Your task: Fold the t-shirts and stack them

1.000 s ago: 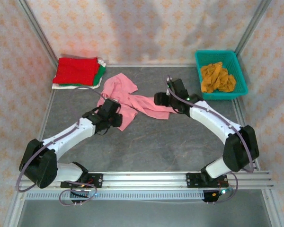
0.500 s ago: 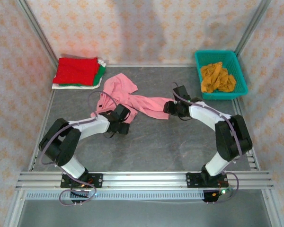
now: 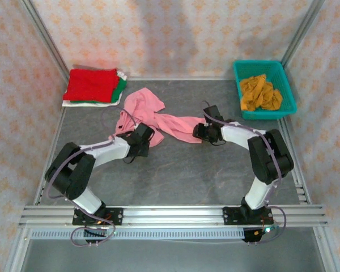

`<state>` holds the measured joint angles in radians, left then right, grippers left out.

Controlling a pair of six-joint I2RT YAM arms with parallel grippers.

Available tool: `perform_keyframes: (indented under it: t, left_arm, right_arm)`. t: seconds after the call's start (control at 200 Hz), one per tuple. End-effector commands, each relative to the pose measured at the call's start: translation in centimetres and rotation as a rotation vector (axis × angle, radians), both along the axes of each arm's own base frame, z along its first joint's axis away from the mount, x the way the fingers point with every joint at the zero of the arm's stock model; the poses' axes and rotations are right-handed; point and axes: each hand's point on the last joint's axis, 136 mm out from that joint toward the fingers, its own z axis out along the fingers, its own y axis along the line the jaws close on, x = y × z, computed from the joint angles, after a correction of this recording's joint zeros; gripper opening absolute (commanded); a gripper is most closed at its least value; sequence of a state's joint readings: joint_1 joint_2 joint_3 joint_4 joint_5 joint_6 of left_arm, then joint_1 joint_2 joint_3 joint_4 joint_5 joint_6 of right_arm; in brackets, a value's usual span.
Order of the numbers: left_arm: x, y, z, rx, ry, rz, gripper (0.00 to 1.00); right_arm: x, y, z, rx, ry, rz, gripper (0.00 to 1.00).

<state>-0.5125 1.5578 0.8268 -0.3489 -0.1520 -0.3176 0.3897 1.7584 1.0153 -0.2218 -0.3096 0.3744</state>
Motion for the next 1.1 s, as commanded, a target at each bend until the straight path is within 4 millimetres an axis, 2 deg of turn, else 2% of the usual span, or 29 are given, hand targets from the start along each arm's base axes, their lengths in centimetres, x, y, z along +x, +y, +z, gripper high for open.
perform_keyframes:
  t: [0.0,0.17,0.23,0.305,0.405,0.5,0.636,0.756,0.776,0.796,0.856,0.986,1.096]
  left_arm:
    - [-0.1,3.1,2.6,0.044,-0.087,0.117,0.0]
    - [-0.6,5.4,4.2,-0.005,-0.151,0.208,0.0]
    - [-0.7,5.8,4.4,-0.002,-0.163,0.212,0.0]
    - [-0.8,6.4,4.8,0.016,-0.174,0.227,0.0]
    - [-0.8,7.1,6.4,-0.005,-0.21,0.257,0.0]
    - [-0.9,8.1,9.8,-0.027,-0.294,0.296,0.0]
    - [-2.2,10.1,18.0,-0.043,-0.519,0.322,0.0]
    - [-4.5,12.0,25.3,-0.023,-0.697,0.307,0.0]
    - [-5.0,12.3,26.3,-0.016,-0.72,0.31,0.0]
    - [-5.5,12.6,27.4,-0.011,-0.744,0.308,0.0]
    - [-6.7,13.0,30.3,-0.013,-0.806,0.279,0.0]
    - [-9.1,13.4,36.4,-0.039,-0.925,0.22,0.0]
    - [-10.8,13.4,40.7,-0.067,-1.024,0.18,0.0]
  right_arm:
    - [0.3,0.4,-0.9,0.02,0.017,-0.006,0.43]
    - [-0.2,0.2,-1.7,0.024,0.024,-0.013,0.36]
    - [-0.3,0.2,-1.8,0.026,0.029,-0.011,0.25]
    - [-0.3,0.5,-1.6,0.045,0.031,-0.007,0.16]
    - [-0.2,0.8,0.5,0.074,-0.002,-0.013,0.03]
    - [-0.2,0.3,5.0,0.09,-0.087,-0.021,0.0]
    - [-0.9,-0.5,12.9,0.147,-0.238,-0.008,0.0]
    - [-3.1,-1.2,20.7,0.185,-0.416,0.04,0.0]
    - [-3.4,-1.3,21.4,0.183,-0.432,0.044,0.0]
    - [-4.1,-1.6,23.2,0.193,-0.476,0.049,0.0]
    - [-5.7,-2.0,26.4,0.207,-0.546,0.078,0.0]
    - [-8.6,-2.5,31.5,0.25,-0.633,0.112,0.0]
    - [-9.4,-4.2,33.2,0.263,-0.602,-0.006,0.0]
